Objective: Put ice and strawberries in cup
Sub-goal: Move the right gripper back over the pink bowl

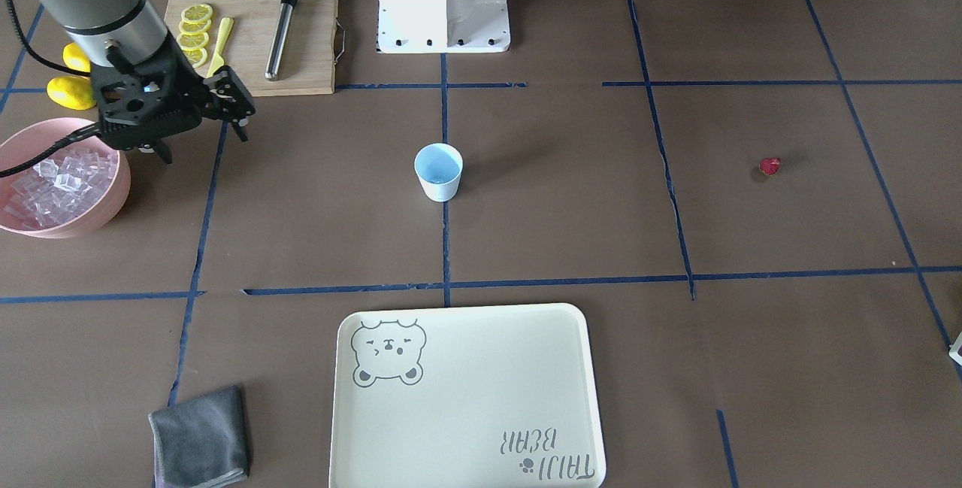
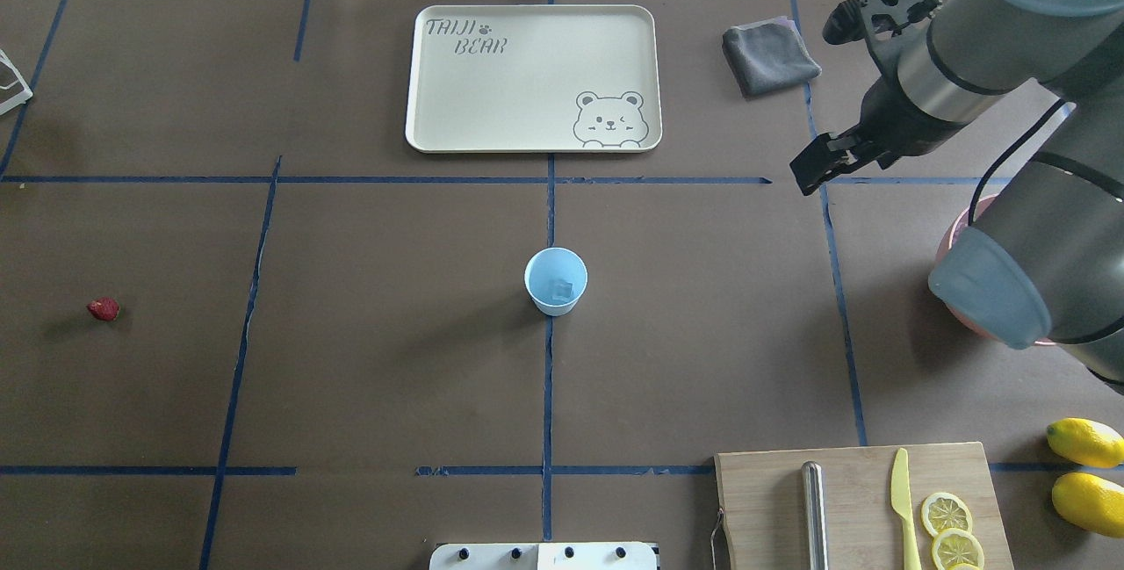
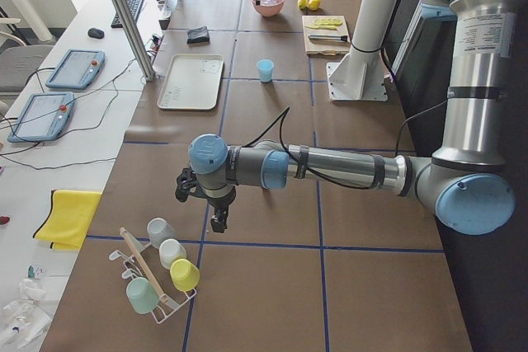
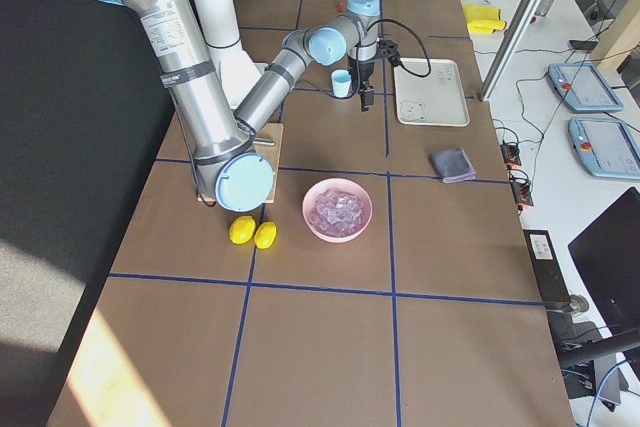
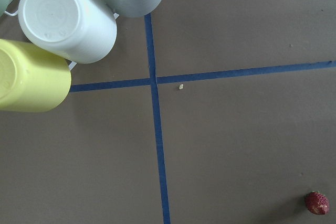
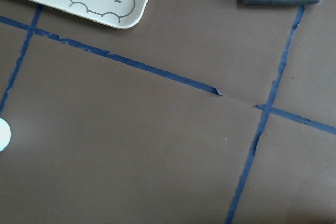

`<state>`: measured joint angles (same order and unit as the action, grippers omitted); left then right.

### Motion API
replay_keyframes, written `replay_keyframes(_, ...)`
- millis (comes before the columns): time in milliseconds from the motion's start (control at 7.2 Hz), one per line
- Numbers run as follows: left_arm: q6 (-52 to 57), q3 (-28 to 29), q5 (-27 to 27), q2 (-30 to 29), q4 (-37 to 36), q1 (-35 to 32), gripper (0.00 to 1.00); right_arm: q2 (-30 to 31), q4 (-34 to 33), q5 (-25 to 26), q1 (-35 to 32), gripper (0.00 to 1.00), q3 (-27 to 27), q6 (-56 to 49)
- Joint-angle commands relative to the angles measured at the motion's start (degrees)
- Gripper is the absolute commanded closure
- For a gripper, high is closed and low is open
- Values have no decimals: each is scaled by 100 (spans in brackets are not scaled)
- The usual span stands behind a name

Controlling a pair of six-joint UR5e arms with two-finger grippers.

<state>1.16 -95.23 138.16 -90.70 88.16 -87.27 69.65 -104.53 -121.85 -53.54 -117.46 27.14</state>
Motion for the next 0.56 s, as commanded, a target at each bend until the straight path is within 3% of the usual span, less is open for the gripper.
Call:
replay_keyframes(0, -1, -31, 26, 0, -10, 0, 0, 741, 29, -478, -900, 1, 161, -1645)
replay_keyframes(278, -282, -118, 26, 9, 17, 9, 0, 1138, 37, -541, -1027, 1, 206, -2116)
replay_keyframes(417, -283, -119, 26, 17, 17, 17, 0, 1470, 377, -541, -1027, 1, 354, -2195)
